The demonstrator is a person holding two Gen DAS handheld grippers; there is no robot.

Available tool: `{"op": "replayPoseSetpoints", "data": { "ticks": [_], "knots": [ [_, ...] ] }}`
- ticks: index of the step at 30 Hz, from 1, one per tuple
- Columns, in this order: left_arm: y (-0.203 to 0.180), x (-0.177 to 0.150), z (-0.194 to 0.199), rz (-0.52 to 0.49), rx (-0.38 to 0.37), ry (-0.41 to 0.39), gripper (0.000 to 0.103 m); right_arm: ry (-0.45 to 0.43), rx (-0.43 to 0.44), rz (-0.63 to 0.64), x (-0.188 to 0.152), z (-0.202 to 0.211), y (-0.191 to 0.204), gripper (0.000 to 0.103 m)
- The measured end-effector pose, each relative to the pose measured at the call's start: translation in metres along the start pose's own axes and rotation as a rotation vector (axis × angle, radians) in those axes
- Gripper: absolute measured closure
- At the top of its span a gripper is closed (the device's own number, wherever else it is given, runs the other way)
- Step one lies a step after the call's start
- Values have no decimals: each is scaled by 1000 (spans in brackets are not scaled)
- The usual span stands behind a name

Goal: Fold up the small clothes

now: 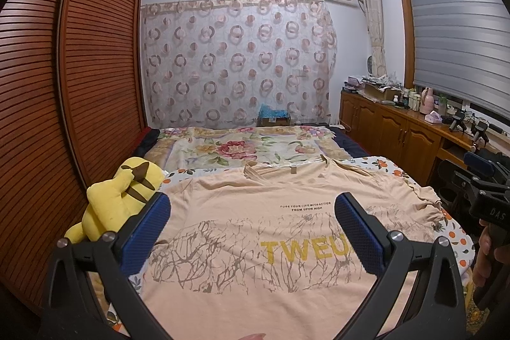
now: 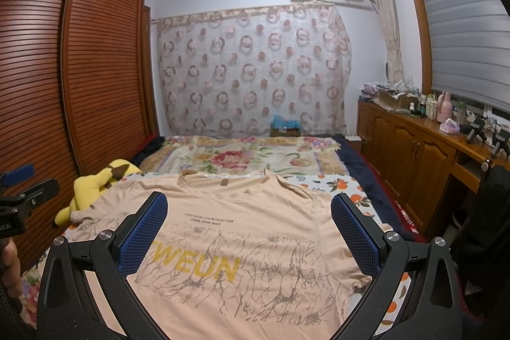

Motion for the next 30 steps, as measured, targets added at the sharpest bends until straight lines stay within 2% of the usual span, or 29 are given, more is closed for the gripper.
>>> {"op": "replayPoseSetpoints", "data": {
  "ticks": [3, 7, 15, 21, 26, 30],
  "knots": [
    [2, 8, 0, -1, 4, 4, 0, 4, 19, -13, -6, 0, -5, 0],
    [17, 4, -12, 4, 47, -13, 0, 34, 33, -23, -14, -12, -8, 0],
    [57, -23, -49, 0, 105, 20, 0, 122, 71, 1, -36, -47, 8, 0],
    [95, -38, -82, -20, 140, 95, 0, 183, 76, 58, -53, -75, 18, 0],
    [129, -53, -105, 22, 87, 186, 0, 201, 94, 84, -62, -90, 26, 0],
    [149, -64, -117, 8, 92, 242, 0, 246, 107, 129, -67, -106, 34, 0]
  ]
}}
Point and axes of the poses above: each gripper's, at about its wrist camera, not at the fingertips, and z roughly against the way its jaws point, y to its left, x to its top, the point moved 2 cm from there along -z, roughly the way its jaws point, and after that the axes turned 2 degrees about -y, right-handed, at the moved point
